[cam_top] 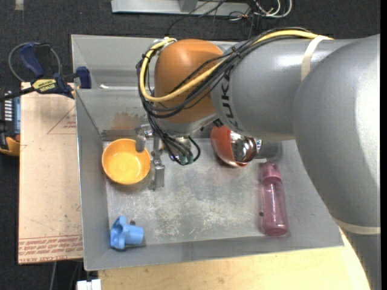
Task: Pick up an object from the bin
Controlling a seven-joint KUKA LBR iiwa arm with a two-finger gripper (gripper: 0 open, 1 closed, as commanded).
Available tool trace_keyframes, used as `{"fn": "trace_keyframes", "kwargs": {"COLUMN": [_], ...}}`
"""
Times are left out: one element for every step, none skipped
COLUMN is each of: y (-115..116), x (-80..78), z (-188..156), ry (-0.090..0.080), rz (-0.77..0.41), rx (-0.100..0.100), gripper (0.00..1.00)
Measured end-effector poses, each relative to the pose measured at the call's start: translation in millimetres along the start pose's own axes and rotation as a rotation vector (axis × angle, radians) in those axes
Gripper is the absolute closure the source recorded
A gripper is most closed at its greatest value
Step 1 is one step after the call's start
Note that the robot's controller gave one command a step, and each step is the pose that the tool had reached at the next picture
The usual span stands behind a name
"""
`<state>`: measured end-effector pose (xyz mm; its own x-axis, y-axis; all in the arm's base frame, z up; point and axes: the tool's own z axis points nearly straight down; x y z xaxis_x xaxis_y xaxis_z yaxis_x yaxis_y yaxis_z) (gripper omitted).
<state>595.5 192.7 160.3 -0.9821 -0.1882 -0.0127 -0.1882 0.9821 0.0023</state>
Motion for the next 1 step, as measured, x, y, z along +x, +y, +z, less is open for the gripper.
{"fn": "trace_keyframes", "kwargs": {"y": [58.9], "x": [-16.0], "z": [61.1], "ry": [0.009], "rz": [-0.097], "rx": [-0.004], "gripper": [0.0]}}
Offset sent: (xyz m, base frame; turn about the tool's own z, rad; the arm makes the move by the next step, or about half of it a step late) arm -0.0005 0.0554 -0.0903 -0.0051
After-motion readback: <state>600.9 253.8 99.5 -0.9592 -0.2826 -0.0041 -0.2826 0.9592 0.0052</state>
